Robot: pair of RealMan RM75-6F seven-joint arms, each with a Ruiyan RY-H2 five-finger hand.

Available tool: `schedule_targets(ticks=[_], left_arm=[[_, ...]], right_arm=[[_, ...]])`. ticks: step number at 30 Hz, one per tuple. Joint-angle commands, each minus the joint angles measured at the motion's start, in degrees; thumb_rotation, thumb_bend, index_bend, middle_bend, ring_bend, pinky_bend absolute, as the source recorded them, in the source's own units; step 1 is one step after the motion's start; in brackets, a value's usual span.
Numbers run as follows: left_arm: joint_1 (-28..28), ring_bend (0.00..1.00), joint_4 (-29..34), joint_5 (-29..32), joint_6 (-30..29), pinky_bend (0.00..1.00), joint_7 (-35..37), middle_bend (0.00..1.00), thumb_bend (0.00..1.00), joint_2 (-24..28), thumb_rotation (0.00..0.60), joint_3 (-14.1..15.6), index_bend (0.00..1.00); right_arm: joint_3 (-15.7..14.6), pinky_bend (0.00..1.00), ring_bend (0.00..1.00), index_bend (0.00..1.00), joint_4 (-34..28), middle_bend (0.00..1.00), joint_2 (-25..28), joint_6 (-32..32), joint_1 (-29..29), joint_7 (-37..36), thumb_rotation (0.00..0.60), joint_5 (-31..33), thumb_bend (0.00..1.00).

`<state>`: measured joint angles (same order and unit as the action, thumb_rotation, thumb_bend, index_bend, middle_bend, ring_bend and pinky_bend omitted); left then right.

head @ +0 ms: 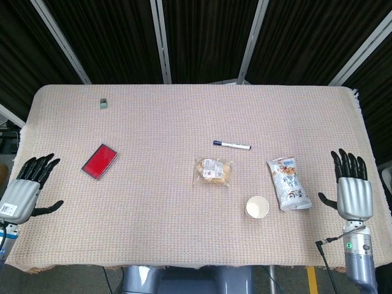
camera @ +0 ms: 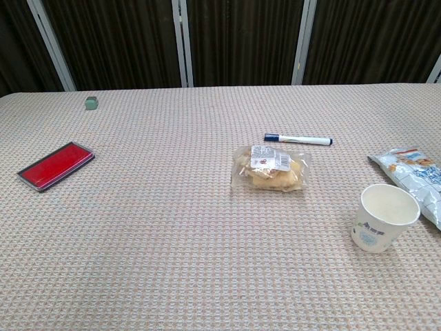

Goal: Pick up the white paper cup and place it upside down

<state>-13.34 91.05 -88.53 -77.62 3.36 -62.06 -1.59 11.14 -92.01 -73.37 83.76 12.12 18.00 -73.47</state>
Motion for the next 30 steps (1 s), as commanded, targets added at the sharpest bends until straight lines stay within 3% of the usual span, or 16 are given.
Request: schedule_targets(ticks=[1, 18, 26, 30], left_arm=[[0.0, 0.00, 0.0, 0.0, 0.0, 0.00, 0.0, 0.00, 0.13, 0.0, 0.600, 0.0, 0.00], [-0.3, 0.00, -0.1, 0.4, 0.3, 0.00, 0.1, 0.00, 0.13, 0.0, 0.600, 0.0, 0.00], [-0.3, 0.00, 0.1, 0.5, 0.3, 0.00, -0.2, 0.00, 0.13, 0.0, 0.600, 0.0, 0.00], [-0.2, 0.00, 0.1, 0.4, 0.1, 0.00, -0.4, 0.00, 0.13, 0.0, 0.600, 0.0, 0.00]], right_arm=[[0.0, 0.00, 0.00, 0.00, 0.0, 0.00, 0.0, 0.0, 0.0, 0.0, 0.600, 0.0, 0.00], [0.2, 0.00, 0.00, 0.00, -3.5, 0.00, 1.6, -0.7, -0.1, -1.0, 0.600, 0.1, 0.00], [-0.6, 0.00, 0.00, 0.05, -19.1, 0.00, 12.0, -8.0, -0.2, -8.3, 0.600, 1.3, 0.00], [-2.7, 0.00, 0.00, 0.07, -26.9, 0.00, 18.8, -13.1, 0.1, -12.1, 0.600, -1.5, 0.00]])
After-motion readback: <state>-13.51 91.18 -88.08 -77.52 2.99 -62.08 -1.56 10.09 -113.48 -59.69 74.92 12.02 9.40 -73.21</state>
